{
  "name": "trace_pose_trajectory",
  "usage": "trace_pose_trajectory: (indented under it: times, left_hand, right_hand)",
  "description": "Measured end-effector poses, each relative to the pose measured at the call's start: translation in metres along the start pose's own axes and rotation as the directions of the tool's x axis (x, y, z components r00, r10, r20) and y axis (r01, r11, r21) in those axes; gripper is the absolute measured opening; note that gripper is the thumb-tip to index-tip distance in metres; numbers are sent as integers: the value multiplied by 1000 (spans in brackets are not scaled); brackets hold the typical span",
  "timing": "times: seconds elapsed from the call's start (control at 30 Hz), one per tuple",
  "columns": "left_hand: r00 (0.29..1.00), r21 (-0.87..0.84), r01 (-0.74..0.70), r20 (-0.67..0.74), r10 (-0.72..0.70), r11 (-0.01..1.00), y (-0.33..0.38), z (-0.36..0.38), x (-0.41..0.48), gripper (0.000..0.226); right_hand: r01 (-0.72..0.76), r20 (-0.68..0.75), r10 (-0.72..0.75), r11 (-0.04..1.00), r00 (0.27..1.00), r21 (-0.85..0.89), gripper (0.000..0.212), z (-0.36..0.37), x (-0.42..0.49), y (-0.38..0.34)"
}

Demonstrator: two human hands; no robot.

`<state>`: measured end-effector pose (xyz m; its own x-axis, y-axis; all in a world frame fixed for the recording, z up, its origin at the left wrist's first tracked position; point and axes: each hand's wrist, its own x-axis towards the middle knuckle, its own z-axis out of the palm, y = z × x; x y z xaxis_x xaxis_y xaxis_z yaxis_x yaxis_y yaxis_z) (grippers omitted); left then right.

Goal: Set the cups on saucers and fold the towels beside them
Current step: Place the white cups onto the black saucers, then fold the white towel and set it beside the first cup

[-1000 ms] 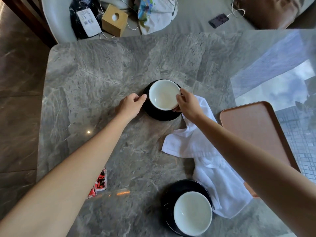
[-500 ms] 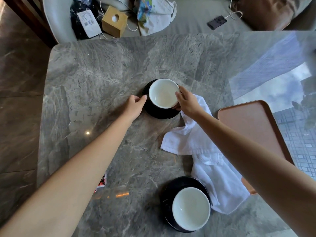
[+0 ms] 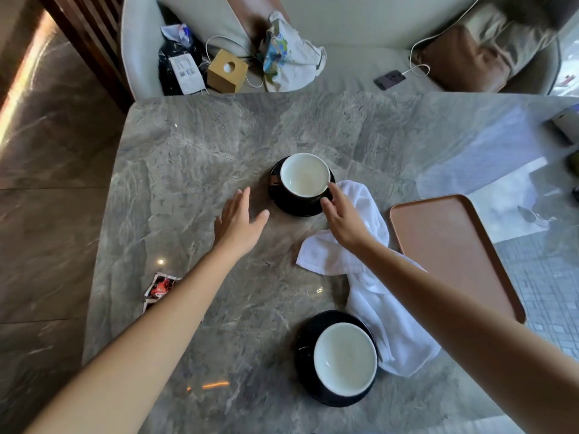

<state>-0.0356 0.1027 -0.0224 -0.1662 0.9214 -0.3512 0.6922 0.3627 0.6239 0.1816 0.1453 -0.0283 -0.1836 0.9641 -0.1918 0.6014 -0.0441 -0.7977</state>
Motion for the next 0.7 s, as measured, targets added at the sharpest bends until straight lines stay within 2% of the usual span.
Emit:
trace_pose_trajectory:
  times: [0.13, 0.3, 0.47, 0.6, 0.7]
  left_hand:
    - [999, 111, -33, 31, 30, 993, -8, 3, -28, 67]
    - [993, 99, -116, 47, 112, 988, -11, 10, -55, 65]
    - [956, 13, -180, 239, 172, 984, 4, 38, -73, 52]
    - [922, 54, -291, 281, 265, 955, 21, 69, -78, 34]
    - [881, 114, -375, 354, 315, 920, 35, 89, -77, 36]
  right_hand:
    - [41, 39, -37, 995, 999, -89, 51, 14, -24, -3]
    - [98, 98, -81, 977, 992, -187, 50, 26, -51, -3]
    - [104, 149, -60, 945, 987, -309, 53, 20, -79, 10]
    - [87, 120, -36, 888, 992, -451, 54, -4, -97, 35]
    - [91, 87, -50, 808, 995, -582, 55, -25, -108, 57]
